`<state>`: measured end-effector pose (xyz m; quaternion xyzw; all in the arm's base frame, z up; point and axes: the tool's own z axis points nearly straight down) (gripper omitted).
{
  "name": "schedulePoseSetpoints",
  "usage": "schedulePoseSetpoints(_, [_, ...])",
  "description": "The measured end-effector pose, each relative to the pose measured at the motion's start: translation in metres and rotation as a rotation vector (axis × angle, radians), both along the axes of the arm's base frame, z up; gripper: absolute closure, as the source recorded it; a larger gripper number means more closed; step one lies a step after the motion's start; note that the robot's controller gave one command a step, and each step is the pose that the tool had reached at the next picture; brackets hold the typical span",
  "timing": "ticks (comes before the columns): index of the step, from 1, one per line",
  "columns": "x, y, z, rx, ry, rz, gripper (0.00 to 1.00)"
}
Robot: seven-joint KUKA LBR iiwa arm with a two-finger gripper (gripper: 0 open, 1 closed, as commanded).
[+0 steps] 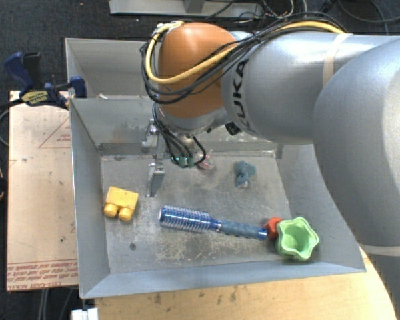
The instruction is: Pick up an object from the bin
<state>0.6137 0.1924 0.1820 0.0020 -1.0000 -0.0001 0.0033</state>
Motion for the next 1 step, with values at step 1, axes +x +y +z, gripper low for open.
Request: schedulePoseSetpoints(1, [-0.0164, 0.0617, -0.1096, 0.003, -0.013, 0.154, 0.00])
